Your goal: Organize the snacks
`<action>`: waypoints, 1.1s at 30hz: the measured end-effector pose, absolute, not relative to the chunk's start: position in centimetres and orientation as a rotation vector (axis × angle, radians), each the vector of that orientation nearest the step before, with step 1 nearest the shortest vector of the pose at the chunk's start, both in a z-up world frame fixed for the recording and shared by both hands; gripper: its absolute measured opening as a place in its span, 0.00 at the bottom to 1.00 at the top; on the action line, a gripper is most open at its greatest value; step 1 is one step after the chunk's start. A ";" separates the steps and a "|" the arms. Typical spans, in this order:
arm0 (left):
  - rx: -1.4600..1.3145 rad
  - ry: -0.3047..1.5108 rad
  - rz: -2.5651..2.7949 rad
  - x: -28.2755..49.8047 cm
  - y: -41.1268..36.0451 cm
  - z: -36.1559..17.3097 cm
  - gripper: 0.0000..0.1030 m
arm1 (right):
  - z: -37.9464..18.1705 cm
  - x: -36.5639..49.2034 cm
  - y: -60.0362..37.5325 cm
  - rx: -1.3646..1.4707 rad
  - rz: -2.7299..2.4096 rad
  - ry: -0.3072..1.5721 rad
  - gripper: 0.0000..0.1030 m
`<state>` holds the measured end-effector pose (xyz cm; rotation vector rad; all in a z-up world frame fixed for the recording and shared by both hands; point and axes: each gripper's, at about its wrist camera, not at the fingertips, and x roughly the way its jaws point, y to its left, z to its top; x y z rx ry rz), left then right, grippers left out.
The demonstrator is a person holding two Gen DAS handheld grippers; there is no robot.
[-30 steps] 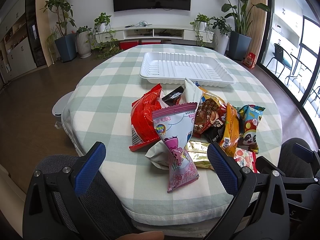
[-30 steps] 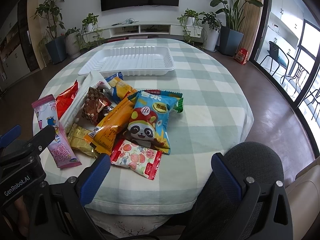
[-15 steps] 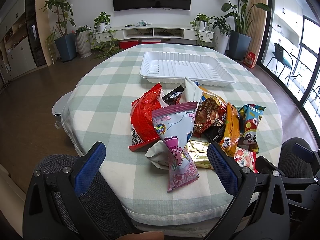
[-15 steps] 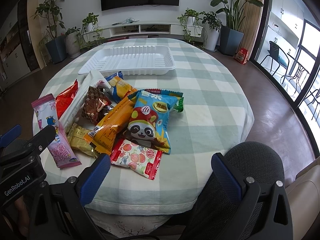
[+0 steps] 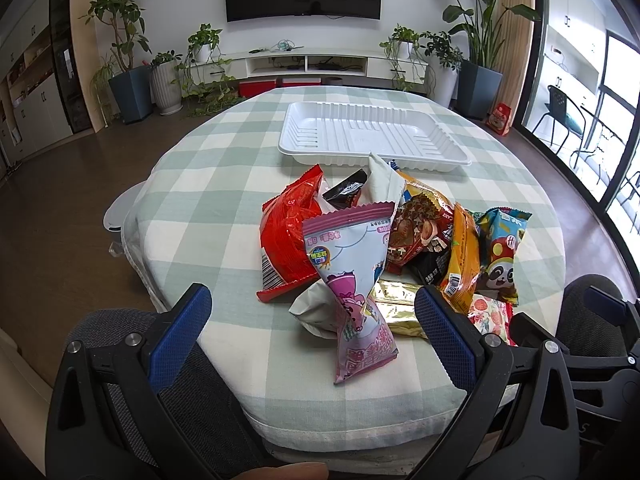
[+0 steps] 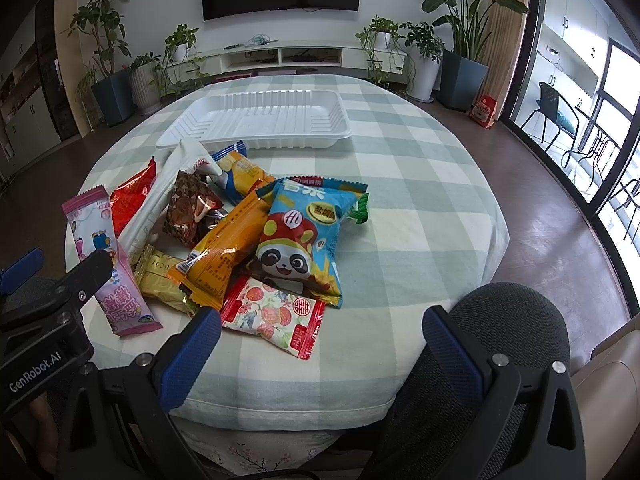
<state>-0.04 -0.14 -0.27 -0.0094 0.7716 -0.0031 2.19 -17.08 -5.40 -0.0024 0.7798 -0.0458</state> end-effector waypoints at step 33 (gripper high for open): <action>-0.007 0.775 -0.001 0.0 -0.2 -0.8 1.00 | -5.2 2.1 -17.3 0.001 -0.044 0.787 1.00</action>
